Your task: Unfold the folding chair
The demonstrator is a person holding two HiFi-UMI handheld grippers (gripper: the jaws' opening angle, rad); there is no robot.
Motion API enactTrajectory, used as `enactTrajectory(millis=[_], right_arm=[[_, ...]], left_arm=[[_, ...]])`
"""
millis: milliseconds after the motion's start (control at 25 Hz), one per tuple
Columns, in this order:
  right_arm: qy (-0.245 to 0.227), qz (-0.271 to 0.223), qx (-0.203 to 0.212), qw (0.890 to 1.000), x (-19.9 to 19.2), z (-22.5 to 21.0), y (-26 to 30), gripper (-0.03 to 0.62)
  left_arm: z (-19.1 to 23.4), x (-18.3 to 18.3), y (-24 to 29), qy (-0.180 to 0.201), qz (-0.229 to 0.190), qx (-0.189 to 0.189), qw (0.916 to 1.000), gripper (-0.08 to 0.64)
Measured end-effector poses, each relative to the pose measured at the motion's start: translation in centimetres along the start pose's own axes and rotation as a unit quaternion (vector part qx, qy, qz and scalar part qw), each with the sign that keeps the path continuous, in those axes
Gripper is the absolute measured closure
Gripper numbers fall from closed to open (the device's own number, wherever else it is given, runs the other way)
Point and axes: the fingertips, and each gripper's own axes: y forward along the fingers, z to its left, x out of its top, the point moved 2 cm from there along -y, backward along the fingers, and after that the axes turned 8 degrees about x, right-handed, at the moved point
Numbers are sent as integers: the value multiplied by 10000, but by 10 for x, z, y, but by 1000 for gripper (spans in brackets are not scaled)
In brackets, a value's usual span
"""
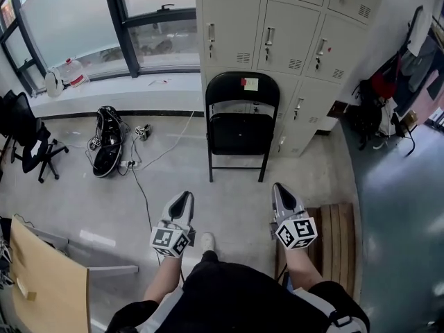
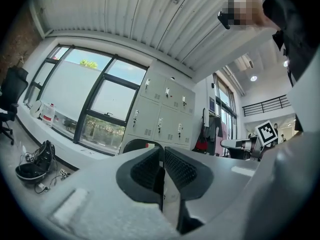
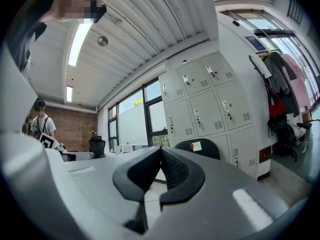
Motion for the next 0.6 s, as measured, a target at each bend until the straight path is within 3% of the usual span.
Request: enactTrajectory(millis=[200,600], right_arm=[[-45,-70,89,9999,17,2,64,589],[9,-138,-215,9997,28,-9,148,589]], left_arm=[[34,17,55,49,-51,-256,9996,549],[98,36,123,-17,-66,-580,9983,551]])
